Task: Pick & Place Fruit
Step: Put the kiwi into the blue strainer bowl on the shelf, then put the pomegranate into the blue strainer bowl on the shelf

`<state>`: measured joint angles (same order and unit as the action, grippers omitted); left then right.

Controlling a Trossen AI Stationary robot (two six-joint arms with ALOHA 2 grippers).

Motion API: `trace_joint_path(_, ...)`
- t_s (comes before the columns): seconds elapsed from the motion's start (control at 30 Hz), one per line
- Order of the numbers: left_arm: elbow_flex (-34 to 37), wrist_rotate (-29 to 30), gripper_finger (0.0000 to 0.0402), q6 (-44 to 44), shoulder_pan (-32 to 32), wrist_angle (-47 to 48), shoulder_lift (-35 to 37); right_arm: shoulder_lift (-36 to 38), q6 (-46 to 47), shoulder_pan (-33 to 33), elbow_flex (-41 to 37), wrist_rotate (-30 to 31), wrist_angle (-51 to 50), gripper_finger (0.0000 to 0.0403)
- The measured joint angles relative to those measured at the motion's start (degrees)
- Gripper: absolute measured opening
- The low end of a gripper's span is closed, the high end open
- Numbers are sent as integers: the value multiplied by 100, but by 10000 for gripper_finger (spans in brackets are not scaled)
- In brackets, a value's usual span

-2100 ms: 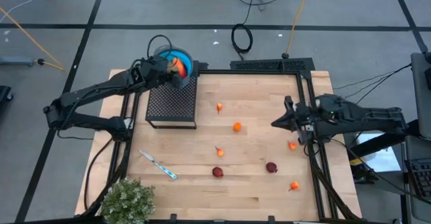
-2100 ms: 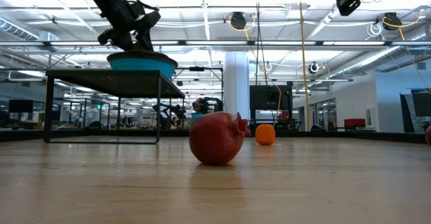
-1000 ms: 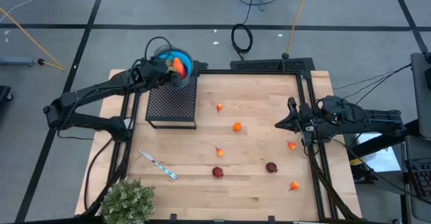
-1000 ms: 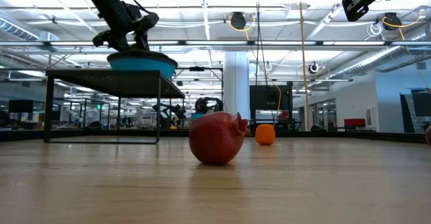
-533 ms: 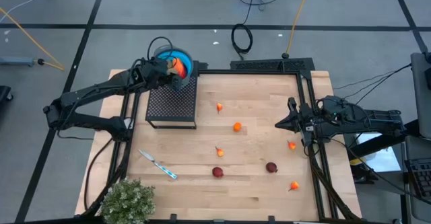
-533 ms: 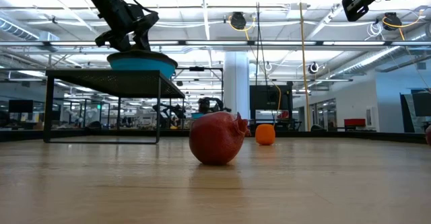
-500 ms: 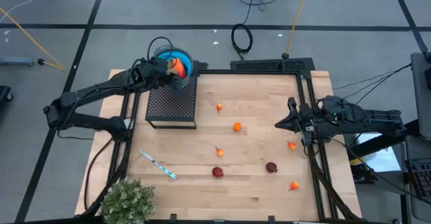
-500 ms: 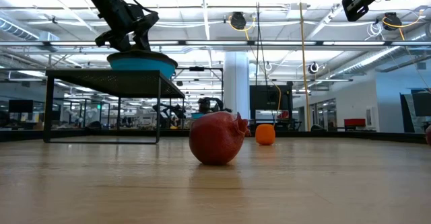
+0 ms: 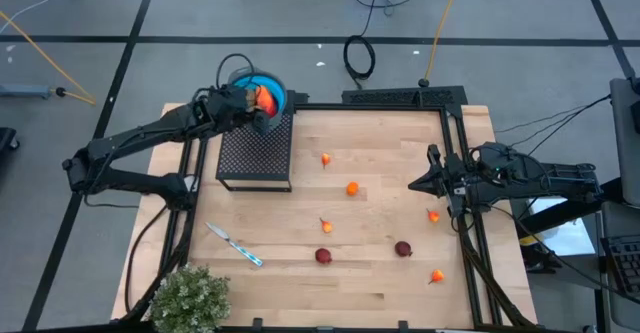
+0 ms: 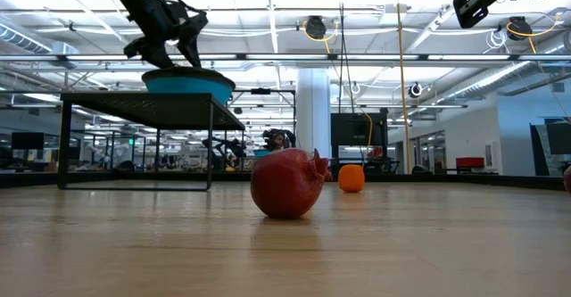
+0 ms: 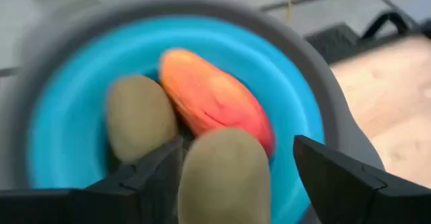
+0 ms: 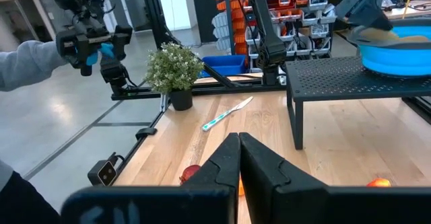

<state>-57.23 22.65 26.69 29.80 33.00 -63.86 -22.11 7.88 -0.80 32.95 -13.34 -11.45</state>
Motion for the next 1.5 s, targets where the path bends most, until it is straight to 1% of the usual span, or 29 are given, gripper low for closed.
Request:
trace_joint_path(0.07, -66, 117, 290, 21, 18, 32, 119, 0, 0, 0, 0, -1, 1, 4)
trace_joint_path(0.17, -280, 160, 286, 27, 18, 28, 303, 0, 0, 0, 0, -1, 1, 4)
trace_joint_path(0.27, -604, 86, 271, 49, -67, -4, 418, -2, 0, 0, 0, -1, 3, 4)
trace_joint_path(0.4, -1009, -222, 242, 14, -330, -14, 433, -2, 0, 0, 0, -1, 3, 4)
trace_joint_path(0.5, -1161, -310, 215, -203, -595, -40, 439, -2, 29, 0, 0, -3, 3, 4)
trace_joint_path(0.63, -1170, -312, 173, -258, -938, -18, 433, -15, 67, 0, 2, -22, 3, 4)
trace_joint_path(0.77, -1170, -310, 128, -383, -1213, -16, 434, -77, -91, 1, 2, -22, 3, 4)
trace_joint_path(1.07, -1165, -307, 26, -578, -1605, -19, 553, -370, -287, 0, 2, -24, 14, 4)
trace_joint_path(1.17, -1081, -307, 4, -668, -1743, -36, 733, -494, -483, 2, 2, -22, 78, 4)
trace_joint_path(1.23, -932, -245, 7, -672, -1858, -149, 931, -599, -645, 3, 2, -24, 141, 3)
trace_joint_path(1.37, -504, 108, 15, -509, -2187, -300, 1342, -858, -887, 61, 2, -15, 475, 1)
trace_joint_path(1.5, 44, 290, 4, -516, -2598, -754, 1783, -1138, -902, 206, 22, -9, 749, 1)
